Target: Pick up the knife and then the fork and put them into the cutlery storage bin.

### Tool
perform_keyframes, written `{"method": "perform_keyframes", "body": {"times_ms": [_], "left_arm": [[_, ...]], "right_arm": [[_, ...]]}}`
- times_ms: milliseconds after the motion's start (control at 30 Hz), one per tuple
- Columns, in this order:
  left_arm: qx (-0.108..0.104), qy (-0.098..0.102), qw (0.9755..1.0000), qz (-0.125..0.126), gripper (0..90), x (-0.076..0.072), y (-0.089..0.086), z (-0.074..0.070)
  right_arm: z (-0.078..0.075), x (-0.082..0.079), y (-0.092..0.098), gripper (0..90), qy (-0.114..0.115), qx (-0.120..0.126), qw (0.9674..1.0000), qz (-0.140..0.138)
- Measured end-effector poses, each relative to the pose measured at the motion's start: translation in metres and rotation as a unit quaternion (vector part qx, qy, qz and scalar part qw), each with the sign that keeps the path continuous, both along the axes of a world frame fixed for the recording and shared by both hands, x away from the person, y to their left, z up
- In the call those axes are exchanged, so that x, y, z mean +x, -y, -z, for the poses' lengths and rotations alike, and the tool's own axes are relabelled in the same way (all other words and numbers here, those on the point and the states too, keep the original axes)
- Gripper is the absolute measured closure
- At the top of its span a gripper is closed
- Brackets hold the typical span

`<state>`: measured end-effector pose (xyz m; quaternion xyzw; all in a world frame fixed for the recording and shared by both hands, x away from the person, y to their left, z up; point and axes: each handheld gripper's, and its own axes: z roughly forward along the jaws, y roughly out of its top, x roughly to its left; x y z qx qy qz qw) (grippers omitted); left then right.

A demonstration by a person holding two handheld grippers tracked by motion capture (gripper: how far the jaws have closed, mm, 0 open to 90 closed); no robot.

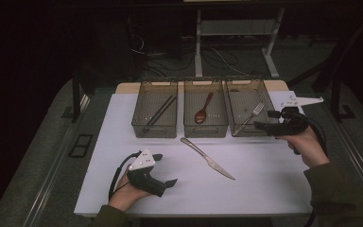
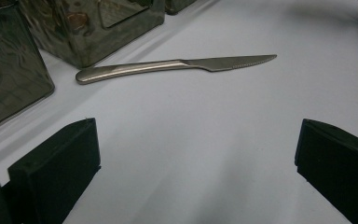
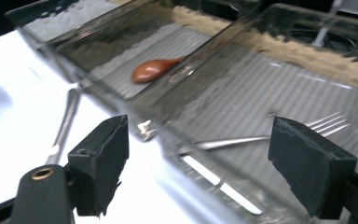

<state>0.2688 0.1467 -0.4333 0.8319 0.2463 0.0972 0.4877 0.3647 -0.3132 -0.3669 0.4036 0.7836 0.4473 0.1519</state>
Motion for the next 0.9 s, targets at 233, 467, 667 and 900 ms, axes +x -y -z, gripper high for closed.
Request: {"method": "perform_keyframes", "body": {"times_ms": [233, 467, 667, 900], "left_arm": [[0.005, 0.002, 1.0000, 0.000, 0.0, 0.000, 0.000, 0.000], [0.009, 0.003, 1.0000, -0.002, 0.0, 0.000, 0.000, -0.002], [0.005, -0.001, 0.9999, -0.009, 6.9, 0.004, 0.000, -0.003], [0.027, 0.006, 0.9996, -0.010, 28.7, 0.016, 0.010, -0.007]], "right_arm": [[0.023, -0.035, -0.012, 16.7, -0.003, 0.006, 0.9999, -0.008], [0.046, -0.066, -0.014, 13.8, -0.007, 0.016, 0.9998, -0.008], [0.065, -0.084, -0.013, 13.8, -0.008, 0.022, 0.9996, -0.014], [0.075, -0.098, -0.019, 13.8, -0.010, 0.018, 0.9995, -0.023]]}}
